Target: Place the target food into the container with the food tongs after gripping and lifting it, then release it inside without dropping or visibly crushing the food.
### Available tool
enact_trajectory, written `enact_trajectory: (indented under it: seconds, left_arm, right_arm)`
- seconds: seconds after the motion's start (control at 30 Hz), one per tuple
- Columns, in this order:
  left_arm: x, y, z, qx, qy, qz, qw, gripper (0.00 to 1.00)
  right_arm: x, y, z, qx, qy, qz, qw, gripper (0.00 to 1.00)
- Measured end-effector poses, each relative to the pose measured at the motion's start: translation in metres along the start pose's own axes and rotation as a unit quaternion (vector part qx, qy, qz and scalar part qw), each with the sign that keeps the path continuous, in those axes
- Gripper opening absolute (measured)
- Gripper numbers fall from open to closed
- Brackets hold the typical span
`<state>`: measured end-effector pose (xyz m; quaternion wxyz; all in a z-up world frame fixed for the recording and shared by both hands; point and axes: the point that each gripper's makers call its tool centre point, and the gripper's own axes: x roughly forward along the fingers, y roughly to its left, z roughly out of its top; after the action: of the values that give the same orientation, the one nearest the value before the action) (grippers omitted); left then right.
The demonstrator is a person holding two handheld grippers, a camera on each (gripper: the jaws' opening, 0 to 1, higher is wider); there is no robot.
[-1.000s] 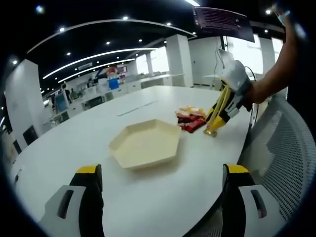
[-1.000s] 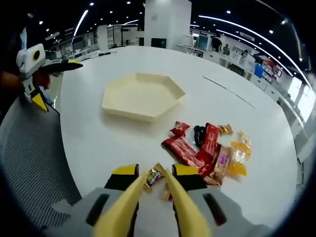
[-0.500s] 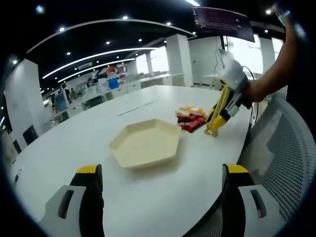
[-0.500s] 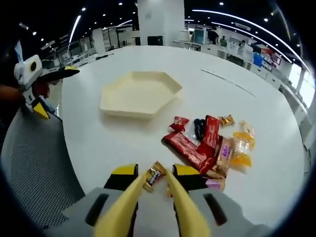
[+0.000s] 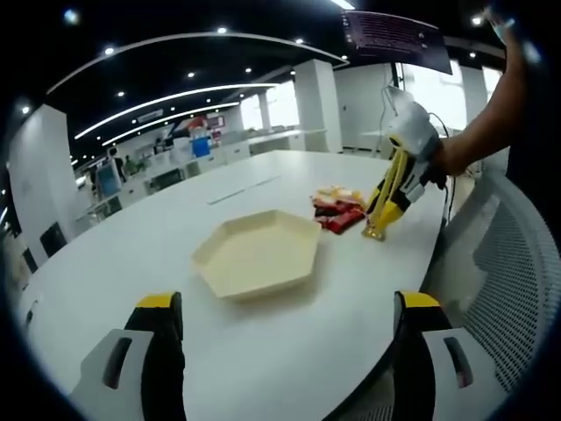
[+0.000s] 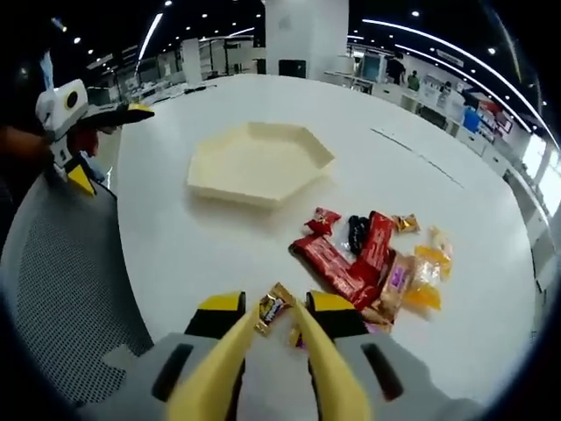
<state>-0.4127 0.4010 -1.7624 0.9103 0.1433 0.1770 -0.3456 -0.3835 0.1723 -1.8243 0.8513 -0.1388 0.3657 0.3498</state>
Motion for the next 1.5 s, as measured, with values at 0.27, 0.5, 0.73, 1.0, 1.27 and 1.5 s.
enact_trajectory:
  seconds: [0.27, 0.5, 0.73, 1.0, 1.27, 1.5]
  left_arm:
    - [0.000, -0.001, -0.001, 0.000, 0.001, 0.000, 1.0000, 0.95]
    - [-0.001, 0.000, -0.001, -0.001, 0.001, 0.001, 1.0000, 0.95]
    - [-0.001, 0.000, 0.001, -0.001, 0.000, 0.002, 1.0000, 0.95]
    - [-0.001, 0.001, 0.000, -0.002, 0.000, 0.004, 1.0000, 0.94]
    - [-0.001, 0.001, 0.000, -0.004, -0.002, 0.001, 1.0000, 0.96]
    - [-0.002, 0.001, 0.004, -0.013, -0.012, -0.001, 0.9998, 0.99]
  right_arm:
    - [0.008, 0.003, -0.006, 0.031, 0.012, -0.007, 0.9994, 0.27]
    - [0.006, 0.005, -0.010, -0.006, 0.025, 0.015, 0.9995, 0.26]
    - [0.010, 0.005, -0.003, 0.004, 0.019, 0.015, 0.9997, 0.26]
    - [0.015, 0.002, -0.007, 0.020, 0.024, 0.001, 0.9995, 0.21]
    - [0.015, 0.001, -0.006, 0.003, 0.026, 0.001, 0.9997, 0.20]
    - [0.008, 0.000, 0.002, -0.001, 0.021, 0.006, 0.9998, 0.20]
